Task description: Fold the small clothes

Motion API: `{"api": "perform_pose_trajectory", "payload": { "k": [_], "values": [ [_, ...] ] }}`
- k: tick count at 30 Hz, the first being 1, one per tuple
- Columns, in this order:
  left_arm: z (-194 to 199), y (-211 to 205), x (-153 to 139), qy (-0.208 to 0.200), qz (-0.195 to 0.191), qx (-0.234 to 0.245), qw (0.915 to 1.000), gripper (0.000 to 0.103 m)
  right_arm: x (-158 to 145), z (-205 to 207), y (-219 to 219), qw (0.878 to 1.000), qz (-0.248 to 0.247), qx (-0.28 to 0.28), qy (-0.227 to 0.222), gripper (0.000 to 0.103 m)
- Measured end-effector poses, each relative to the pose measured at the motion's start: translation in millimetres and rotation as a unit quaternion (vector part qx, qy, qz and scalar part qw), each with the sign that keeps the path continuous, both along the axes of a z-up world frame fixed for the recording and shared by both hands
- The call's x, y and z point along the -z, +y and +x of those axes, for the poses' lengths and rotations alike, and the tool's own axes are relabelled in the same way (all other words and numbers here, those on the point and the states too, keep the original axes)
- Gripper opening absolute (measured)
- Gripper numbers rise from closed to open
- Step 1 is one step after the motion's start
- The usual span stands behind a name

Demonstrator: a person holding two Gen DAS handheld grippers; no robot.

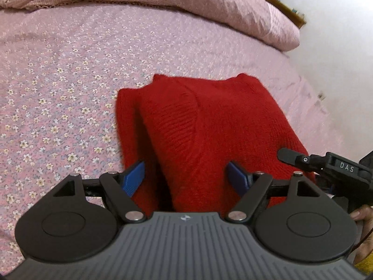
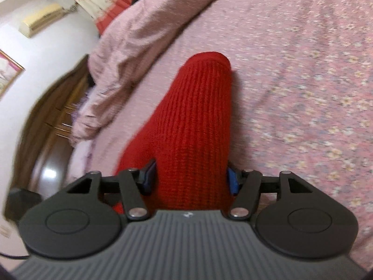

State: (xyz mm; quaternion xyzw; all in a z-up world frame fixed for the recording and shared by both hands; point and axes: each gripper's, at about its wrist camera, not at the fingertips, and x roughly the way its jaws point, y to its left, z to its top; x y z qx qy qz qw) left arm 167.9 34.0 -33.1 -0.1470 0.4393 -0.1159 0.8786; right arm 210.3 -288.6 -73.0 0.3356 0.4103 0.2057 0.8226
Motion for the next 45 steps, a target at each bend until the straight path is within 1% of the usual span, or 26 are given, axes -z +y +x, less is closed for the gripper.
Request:
{"api": "perform_pose_trajectory", "payload": {
  "k": [3,6,9,11,14,15,16,18,19,20,22,25,27,30,36,40,41,42,43,45],
  "values": [
    [-1,-3,0,-0.001,0.008,-0.003,1.0000,0.082,3,-8,0,0.999,-0.035,-0.001,-0.021,0.067],
    [-6,-6,-6,-0.008,0.026,-0.004,0.9996,0.082,-2,-11,-1,0.999,-0.047,0.004,-0.026,0.068],
    [-11,-8,-12,-0.012,0.036,-0.004,0.9993,0.082,-12,-17,1,0.997,-0.069,0.010,-0.034,0.069],
    [-15,-7,-13,-0.010,0.041,-0.009,0.9991,0.082,-21,-23,2,0.994,-0.092,0.013,-0.048,0.069],
    [-21,-4,-15,-0.004,0.047,-0.021,0.9987,0.082,-37,-39,5,0.986,-0.136,0.019,-0.090,0.065],
    [-24,-4,-16,-0.004,0.049,-0.024,0.9985,0.082,-42,-44,7,0.984,-0.145,0.019,-0.103,0.060],
    [-26,-3,-16,-0.005,0.051,-0.025,0.9984,0.082,-46,-49,7,0.983,-0.146,0.017,-0.109,0.058],
    [-31,-3,-17,-0.008,0.059,-0.027,0.9978,0.082,-51,-55,9,0.986,-0.123,0.003,-0.112,0.049],
    [-34,-3,-18,-0.009,0.063,-0.028,0.9976,0.082,-52,-57,11,0.986,-0.119,-0.003,-0.113,0.046],
    [-37,-3,-17,-0.010,0.064,-0.030,0.9974,0.082,-53,-60,14,0.985,-0.123,-0.009,-0.117,0.044],
    [-43,-3,-16,-0.009,0.064,-0.033,0.9974,0.082,-54,-65,21,0.982,-0.137,-0.020,-0.126,0.044],
    [-48,-2,-12,-0.011,0.070,-0.036,0.9968,0.082,-52,-68,32,0.977,-0.168,-0.027,-0.130,0.043],
    [-48,-4,-7,-0.014,0.083,-0.037,0.9958,0.082,-48,-68,38,0.974,-0.184,-0.035,-0.128,0.043],
    [-48,-3,1,-0.017,0.085,-0.040,0.9954,0.083,-42,-70,45,0.968,-0.208,-0.043,-0.132,0.043],
    [-48,-5,0,-0.024,0.090,-0.048,0.9945,0.084,-41,-72,54,0.962,-0.230,-0.038,-0.145,0.044],
    [-58,-9,-11,-0.034,0.091,-0.053,0.9938,0.083,-46,-79,52,0.962,-0.224,-0.020,-0.152,0.045],
    [-60,-10,-13,-0.037,0.093,-0.053,0.9936,0.083,-48,-81,51,0.963,-0.220,-0.013,-0.154,0.047],
    [-64,-11,-16,-0.041,0.096,-0.051,0.9932,0.083,-49,-83,49,0.964,-0.217,-0.007,-0.155,0.051],
    [-67,-12,-19,-0.045,0.099,-0.051,0.9928,0.083,-51,-85,47,0.965,-0.210,-0.004,-0.156,0.054],
    [-75,-15,-25,-0.049,0.103,-0.051,0.9921,0.084,-55,-89,44,0.968,-0.199,-0.002,-0.153,0.055]
  ]
}}
